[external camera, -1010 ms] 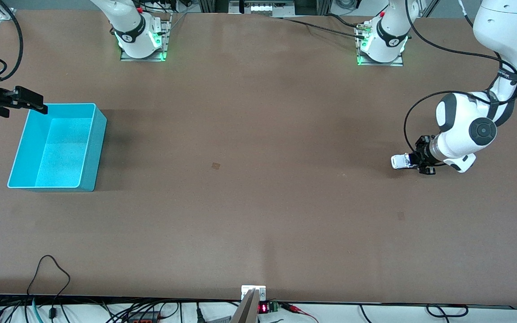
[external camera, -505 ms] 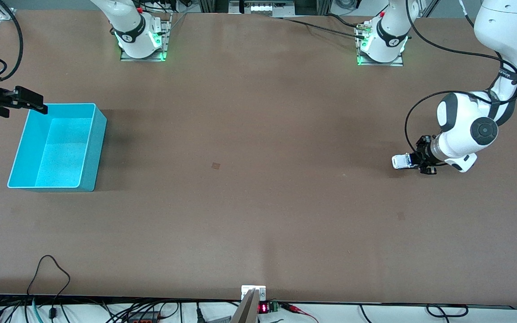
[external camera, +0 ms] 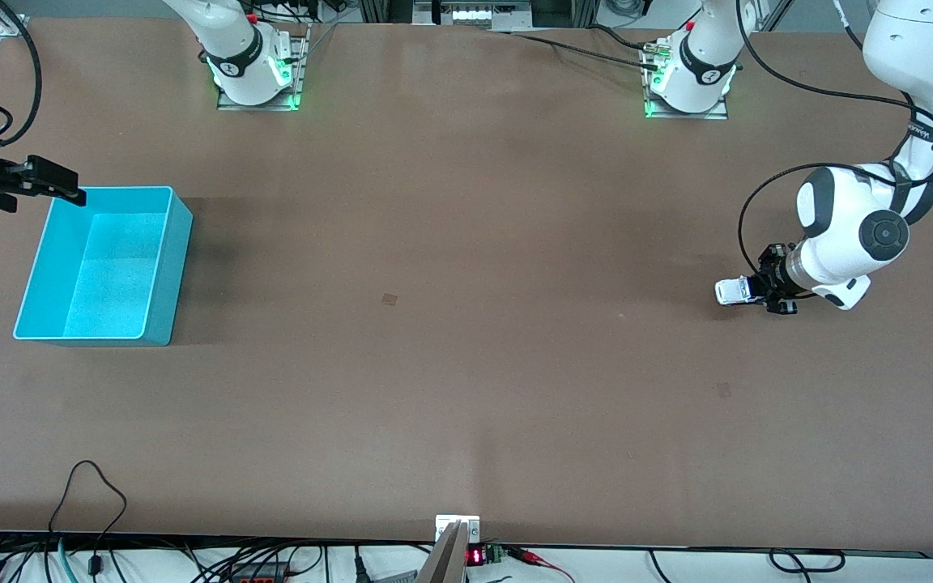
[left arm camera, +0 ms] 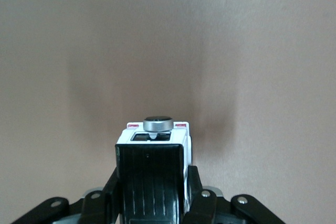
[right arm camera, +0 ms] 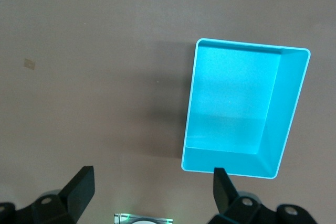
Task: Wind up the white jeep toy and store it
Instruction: 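Drag the jeep backward along the table with the left gripper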
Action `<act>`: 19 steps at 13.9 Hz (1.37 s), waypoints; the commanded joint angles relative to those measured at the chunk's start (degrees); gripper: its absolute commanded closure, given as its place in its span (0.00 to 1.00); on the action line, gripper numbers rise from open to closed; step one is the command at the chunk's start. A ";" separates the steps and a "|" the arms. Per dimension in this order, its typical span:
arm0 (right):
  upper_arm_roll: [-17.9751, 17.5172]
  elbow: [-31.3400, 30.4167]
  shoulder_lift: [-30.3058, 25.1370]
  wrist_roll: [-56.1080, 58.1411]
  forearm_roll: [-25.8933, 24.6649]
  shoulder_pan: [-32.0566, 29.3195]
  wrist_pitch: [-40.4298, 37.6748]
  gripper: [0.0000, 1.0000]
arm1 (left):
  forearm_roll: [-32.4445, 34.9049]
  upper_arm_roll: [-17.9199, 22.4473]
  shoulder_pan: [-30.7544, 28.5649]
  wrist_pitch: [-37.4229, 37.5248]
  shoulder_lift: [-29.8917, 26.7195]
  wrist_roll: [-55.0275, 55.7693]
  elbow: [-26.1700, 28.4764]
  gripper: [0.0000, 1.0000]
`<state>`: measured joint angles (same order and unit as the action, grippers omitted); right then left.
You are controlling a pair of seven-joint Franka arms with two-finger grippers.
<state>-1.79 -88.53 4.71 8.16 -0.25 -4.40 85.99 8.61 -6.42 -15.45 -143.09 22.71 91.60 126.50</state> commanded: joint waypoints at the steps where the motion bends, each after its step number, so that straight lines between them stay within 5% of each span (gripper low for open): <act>1: -0.06 0.02 -0.23 0.36 0.34 -0.26 0.05 0.00 | 3.34 -0.61 -2.56 -2.37 1.55 0.25 1.47 0.74; 19: -0.06 0.02 -0.23 0.28 0.34 -0.26 0.05 0.00 | 3.78 0.01 -14.34 -3.78 5.24 -15.92 -1.25 0.76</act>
<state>-1.79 -88.53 4.71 8.16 -0.25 -4.40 85.99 10.14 -6.59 -27.90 -146.43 23.60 77.97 125.78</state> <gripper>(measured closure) 0.000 0.489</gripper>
